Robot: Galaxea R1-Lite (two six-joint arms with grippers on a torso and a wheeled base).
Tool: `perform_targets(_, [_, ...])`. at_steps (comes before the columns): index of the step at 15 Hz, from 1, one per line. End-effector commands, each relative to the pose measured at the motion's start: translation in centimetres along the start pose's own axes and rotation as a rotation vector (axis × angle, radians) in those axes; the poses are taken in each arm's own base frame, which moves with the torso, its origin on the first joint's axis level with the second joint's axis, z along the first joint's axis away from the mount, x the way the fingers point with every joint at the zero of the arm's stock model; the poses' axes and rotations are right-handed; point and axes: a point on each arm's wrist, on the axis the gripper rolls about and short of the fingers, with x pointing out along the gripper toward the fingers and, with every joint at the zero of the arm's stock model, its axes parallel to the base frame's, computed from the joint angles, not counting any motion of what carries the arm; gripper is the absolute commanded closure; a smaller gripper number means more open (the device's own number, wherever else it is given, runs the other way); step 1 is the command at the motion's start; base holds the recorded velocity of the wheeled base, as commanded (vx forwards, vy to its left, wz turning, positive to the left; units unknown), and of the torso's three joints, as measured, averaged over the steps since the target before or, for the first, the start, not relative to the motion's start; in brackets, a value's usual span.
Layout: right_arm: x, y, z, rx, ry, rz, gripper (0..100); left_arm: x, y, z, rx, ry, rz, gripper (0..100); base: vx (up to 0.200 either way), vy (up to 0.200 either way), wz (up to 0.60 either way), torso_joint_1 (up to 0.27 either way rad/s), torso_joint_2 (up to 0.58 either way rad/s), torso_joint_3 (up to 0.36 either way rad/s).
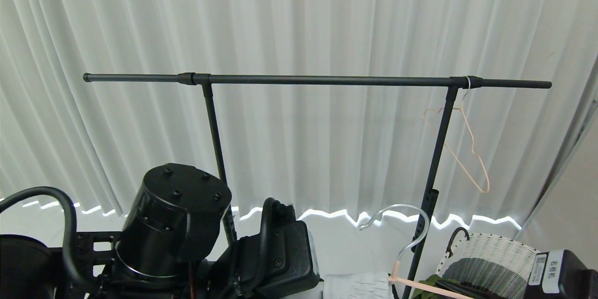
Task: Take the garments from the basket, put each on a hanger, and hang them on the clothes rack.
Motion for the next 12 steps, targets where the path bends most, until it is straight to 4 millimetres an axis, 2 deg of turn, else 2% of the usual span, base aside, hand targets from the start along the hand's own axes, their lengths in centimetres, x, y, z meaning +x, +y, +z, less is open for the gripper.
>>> perform_targets(1, [0.01, 0.01, 0.06, 0.003, -0.007, 0.000, 100, 0.12, 0.00, -0.11, -0.003, 0.006, -0.002, 100, 0.000, 0.000, 0.00, 0.000, 0.00, 0.000])
perform_targets(6, [-0.02, 0.00, 0.24, -0.003, -0.024, -0.002, 100, 0.11, 0.03, -0.15, -0.005, 0.008, 0.004, 100, 0.000, 0.000, 0.00, 0.000, 0.00, 0.000])
perform_targets(7, [-0.02, 0.00, 0.24, -0.011, -0.024, -0.002, 0, 0.11, 0.05, -0.11, -0.004, 0.008, 0.006, 100, 0.000, 0.000, 0.00, 0.000, 0.00, 0.000])
perform_targets(12, [-0.57, -0.25, 0.27, -0.011, -0.041, -0.006, 0, -0.07, -0.25, -1.04, -0.014, 0.046, 0.034, 100, 0.000, 0.000, 0.00, 0.000, 0.00, 0.000])
